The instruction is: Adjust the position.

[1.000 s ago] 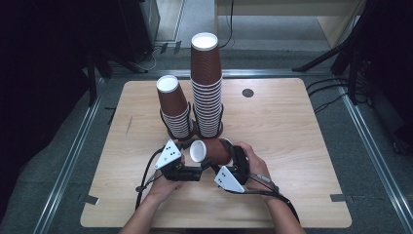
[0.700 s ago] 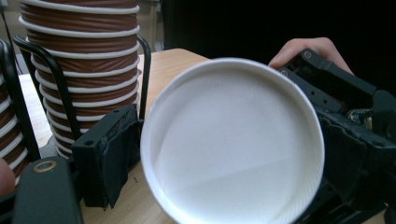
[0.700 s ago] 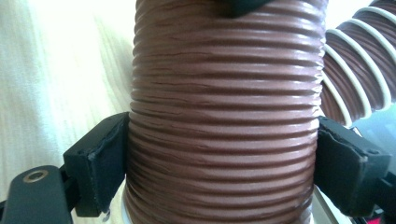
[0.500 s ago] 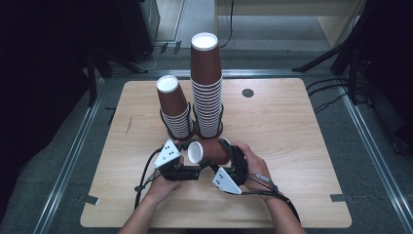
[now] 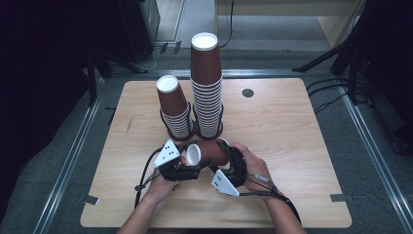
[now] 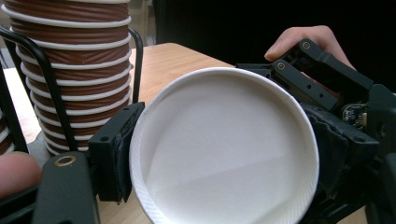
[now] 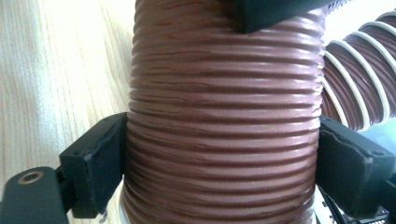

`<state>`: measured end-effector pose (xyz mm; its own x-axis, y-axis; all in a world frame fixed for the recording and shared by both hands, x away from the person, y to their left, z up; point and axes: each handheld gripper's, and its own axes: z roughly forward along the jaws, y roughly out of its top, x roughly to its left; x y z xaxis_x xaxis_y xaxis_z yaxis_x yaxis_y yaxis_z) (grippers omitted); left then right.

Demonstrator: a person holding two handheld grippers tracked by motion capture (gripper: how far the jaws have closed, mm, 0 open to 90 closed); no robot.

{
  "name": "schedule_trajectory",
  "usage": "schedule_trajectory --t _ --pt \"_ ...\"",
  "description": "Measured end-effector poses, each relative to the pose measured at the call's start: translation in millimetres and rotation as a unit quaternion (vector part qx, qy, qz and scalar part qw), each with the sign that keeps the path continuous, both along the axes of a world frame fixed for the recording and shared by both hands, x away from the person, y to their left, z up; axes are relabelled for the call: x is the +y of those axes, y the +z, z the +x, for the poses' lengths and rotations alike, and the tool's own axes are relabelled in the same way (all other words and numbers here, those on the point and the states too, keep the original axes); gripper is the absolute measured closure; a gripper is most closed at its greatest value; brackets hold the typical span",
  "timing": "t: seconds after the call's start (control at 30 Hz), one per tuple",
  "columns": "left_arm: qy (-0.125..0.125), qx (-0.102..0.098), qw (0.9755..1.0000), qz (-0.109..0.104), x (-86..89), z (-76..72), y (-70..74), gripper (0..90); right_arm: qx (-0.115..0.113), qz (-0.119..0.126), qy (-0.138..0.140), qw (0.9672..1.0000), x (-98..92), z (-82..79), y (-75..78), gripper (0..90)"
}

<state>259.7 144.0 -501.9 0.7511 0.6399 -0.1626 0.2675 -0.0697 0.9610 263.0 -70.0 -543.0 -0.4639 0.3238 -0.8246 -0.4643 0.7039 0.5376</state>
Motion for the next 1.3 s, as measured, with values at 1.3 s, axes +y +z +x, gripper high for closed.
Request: schedule_trajectory --t 1.3 --pt "0.039 -0.031 0.9986 -0.016 11.1 1.3 3.2 22.2 0.084 0.085 -0.062 0.9910 -35.2 -17.1 8.9 4.3"
